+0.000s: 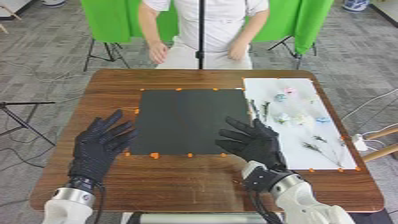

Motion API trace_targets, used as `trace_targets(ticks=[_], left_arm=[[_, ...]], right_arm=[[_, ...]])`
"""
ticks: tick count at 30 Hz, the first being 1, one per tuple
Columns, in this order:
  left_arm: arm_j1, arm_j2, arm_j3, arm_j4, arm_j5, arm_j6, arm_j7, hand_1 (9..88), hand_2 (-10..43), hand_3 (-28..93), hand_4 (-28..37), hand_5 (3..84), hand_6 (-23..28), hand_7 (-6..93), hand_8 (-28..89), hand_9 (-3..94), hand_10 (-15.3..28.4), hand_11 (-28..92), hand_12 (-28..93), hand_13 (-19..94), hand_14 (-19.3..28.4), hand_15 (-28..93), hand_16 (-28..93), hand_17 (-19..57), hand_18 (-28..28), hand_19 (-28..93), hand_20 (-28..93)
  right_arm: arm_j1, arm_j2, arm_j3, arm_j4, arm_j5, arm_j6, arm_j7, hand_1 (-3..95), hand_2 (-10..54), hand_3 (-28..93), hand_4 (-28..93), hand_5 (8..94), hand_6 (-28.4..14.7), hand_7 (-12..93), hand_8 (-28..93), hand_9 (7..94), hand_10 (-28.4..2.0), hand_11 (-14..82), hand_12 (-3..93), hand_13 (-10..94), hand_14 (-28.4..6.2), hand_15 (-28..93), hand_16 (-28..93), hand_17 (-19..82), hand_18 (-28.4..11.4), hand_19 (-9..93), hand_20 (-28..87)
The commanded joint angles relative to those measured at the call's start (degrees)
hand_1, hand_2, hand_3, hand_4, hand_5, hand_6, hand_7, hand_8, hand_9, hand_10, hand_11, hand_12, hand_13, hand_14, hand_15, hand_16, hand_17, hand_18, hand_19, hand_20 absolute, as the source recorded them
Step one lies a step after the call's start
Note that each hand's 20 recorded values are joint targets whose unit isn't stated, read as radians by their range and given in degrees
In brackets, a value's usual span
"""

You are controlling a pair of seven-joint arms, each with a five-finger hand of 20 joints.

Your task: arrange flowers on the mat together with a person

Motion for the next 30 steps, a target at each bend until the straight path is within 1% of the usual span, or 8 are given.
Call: trace_targets(ticks=[1,7,12,18,21,23,26,30], left_arm=[[0.7,0.09,0.27,0.13,0.01,0.34,0.17,20.6,13.8,73,-28.3,34.2,11.8,6.0,-7,35.3,24.1,24,9,29,28.4,53,-15,-3.0,28.4,80,-28],[0.7,0.19,0.46,0.16,-0.07,0.36,0.31,20.6,13.6,73,-28.3,34.2,11.8,6.2,-8,35.4,24.0,24,9,28,28.4,52,-15,-5.7,28.3,70,-20],[0.9,0.22,0.35,0.12,0.02,0.16,0.19,20.6,13.6,73,-28.3,34.2,11.7,6.4,-8,35.3,24.0,24,8,27,28.4,49,-13,-7.1,27.4,62,-11],[0.8,0.11,0.26,0.24,0.11,-0.5,-0.03,20.5,13.6,73,-28.3,34.3,11.7,6.4,-8,35.3,24.0,24,8,27,28.4,47,-13,-7.6,27.0,60,-10],[0.9,-0.05,0.29,0.12,0.15,-0.21,-0.38,20.5,13.6,73,-28.3,34.3,11.7,6.3,-8,35.4,23.9,24,8,26,28.4,46,-12,-7.7,26.9,59,-9],[1.0,-0.23,0.1,0.12,0.14,-0.69,-0.45,20.5,13.6,73,-28.3,34.3,11.7,6.3,-8,35.4,23.9,24,8,26,28.4,46,-12,-7.8,26.8,59,-8],[1.1,0.02,0.32,0.08,0.07,-0.25,-0.19,20.5,13.6,73,-28.3,34.3,11.7,6.3,-8,35.3,23.9,24,8,26,28.4,46,-12,-7.8,26.7,58,-7],[0.7,-0.15,0.29,0.15,0.1,-0.14,-0.54,20.5,13.6,73,-28.3,34.4,11.7,6.4,-8,35.4,23.9,24,9,26,28.4,46,-12,-7.8,26.7,58,-6]], right_arm=[[-0.2,-0.2,0.0,-0.3,0.0,0.2,0.0,4.4,22.2,81,-28,47.1,-3.7,11,-12,50.5,-19.7,10.9,10.5,41,-22.7,25,15,6,-18.5,44,14],[-0.4,-0.1,0.5,-0.5,0.2,-0.7,-0.8,4.5,22.2,81,-28,47.1,-3.8,11,-12,50.5,-19.8,10.8,10.4,41,-22.7,25,15,6,-18.6,44,14],[-0.6,0.2,1.4,-1.2,-1.0,-1.2,-2.8,4.6,22.1,81,-28,47.3,-3.4,11,-12,50.4,-18.5,9.3,9.9,40,-23.0,19,14,7,-18.4,41,13],[-0.5,0.6,2.0,-1.7,-1.1,-0.5,-4.5,4.6,22.1,81,-28,47.4,-3.2,10,-12,49.9,-17.5,8.0,9.8,40,-22.8,17,15,7,-18.4,40,13],[-0.7,0.7,1.8,-1.8,-1.0,0.1,-4.0,4.6,22.1,81,-28,47.4,-3.2,10,-12,49.8,-17.5,7.8,10.0,40,-22.8,16,16,7,-18.5,40,13],[-0.8,0.7,1.6,-1.8,-1.1,0.2,-4.1,4.6,22.1,81,-28,47.4,-3.2,10,-12,49.8,-17.5,7.8,10.0,40,-22.8,16,16,7,-18.5,40,13],[-0.8,0.5,1.4,-1.7,-0.8,0.2,-3.8,4.6,22.1,81,-28,47.4,-3.0,10,-12,49.7,-17.8,7.8,10.1,40,-22.8,16,16,7,-18.5,40,13],[-1.1,0.4,1.5,-1.7,-0.8,0.2,-3.7,4.6,22.1,81,-28,47.3,-3.0,11,-12,49.7,-18.0,7.9,10.2,40,-22.9,17,17,7,-18.6,40,13]])
